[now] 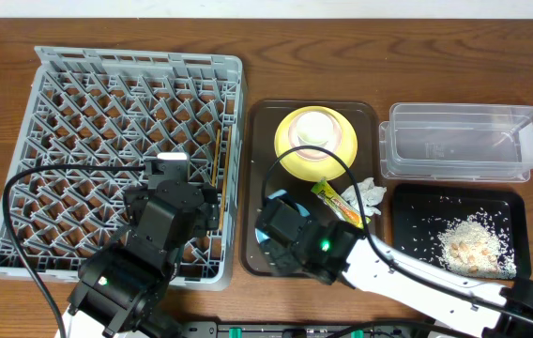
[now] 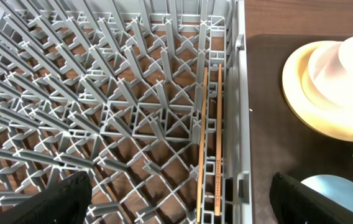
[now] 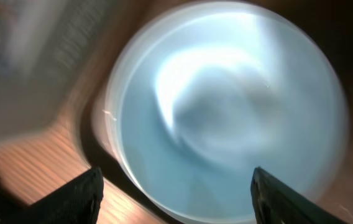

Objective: Sort waste into correct bins and load items into the dishwasher
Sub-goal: 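Carry the empty blue bowl back and set it on the tray, then grasp the yellow snack wrapper with the right gripper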

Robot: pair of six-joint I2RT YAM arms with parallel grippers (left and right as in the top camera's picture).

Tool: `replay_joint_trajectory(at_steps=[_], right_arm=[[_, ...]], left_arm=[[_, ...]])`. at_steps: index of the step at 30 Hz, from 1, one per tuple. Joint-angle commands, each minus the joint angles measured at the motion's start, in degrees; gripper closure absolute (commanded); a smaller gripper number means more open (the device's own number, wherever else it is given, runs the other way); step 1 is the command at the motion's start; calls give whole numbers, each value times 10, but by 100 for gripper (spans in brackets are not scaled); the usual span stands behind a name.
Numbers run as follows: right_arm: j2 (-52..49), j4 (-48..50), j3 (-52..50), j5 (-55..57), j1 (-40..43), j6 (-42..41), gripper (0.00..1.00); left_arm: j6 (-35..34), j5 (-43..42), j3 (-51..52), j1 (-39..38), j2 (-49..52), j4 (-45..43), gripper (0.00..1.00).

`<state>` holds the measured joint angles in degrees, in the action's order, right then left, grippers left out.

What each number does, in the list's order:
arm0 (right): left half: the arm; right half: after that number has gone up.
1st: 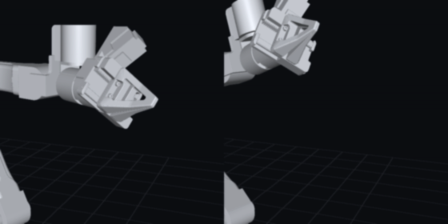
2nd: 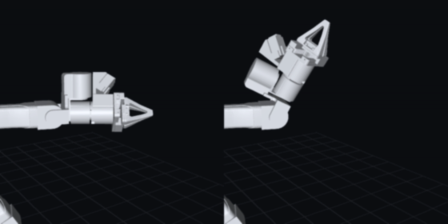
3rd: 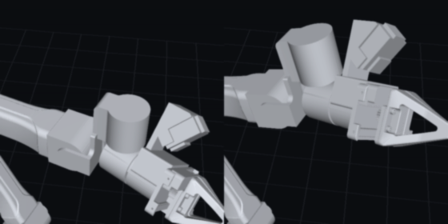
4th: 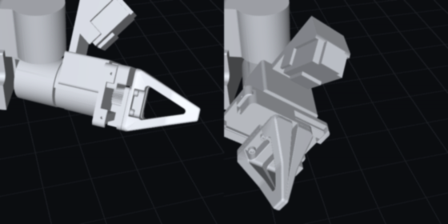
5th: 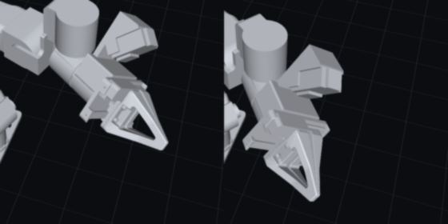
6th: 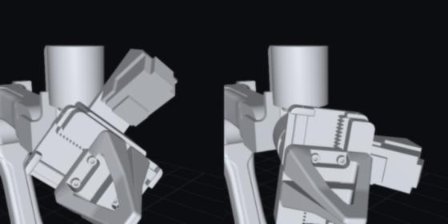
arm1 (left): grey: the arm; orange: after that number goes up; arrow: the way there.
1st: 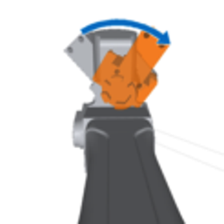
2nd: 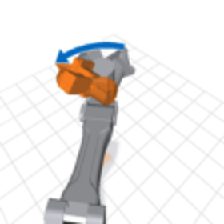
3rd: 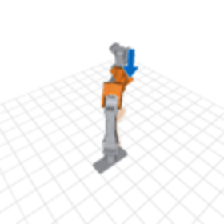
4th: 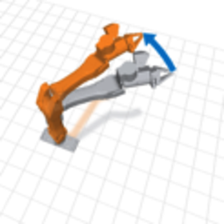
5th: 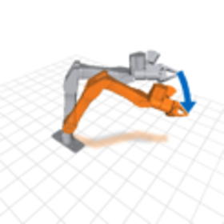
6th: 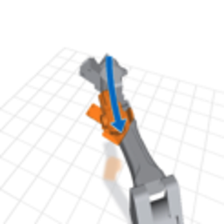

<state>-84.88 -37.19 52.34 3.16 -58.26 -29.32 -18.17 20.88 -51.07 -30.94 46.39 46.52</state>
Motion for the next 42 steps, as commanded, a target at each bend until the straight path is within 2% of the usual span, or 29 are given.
replay_joint_trajectory(at_steps=[1, 5, 10, 25, 35, 42], right_arm=[[35, -53, 36, 65, 43, 30, 28], [56, -88, 44, 68, 101, 87, 34], [54, -94, 35, 69, 153, 112, 57], [5, -3, -57, 110, 168, 112, 57], [-31, 22, -66, 110, 168, 111, 77], [-57, 31, -67, 110, 168, 112, 80]], left_arm=[[-1, -1, -3, 0, 0, 2, 8], [-1, -1, -3, 0, 0, 2, 8], [-1, -1, -3, 0, 0, 2, 8], [-1, -1, -3, 0, 0, 2, 7], [-1, -1, -3, 0, 0, 2, 8], [-1, -1, -3, 0, 0, 2, 8]])
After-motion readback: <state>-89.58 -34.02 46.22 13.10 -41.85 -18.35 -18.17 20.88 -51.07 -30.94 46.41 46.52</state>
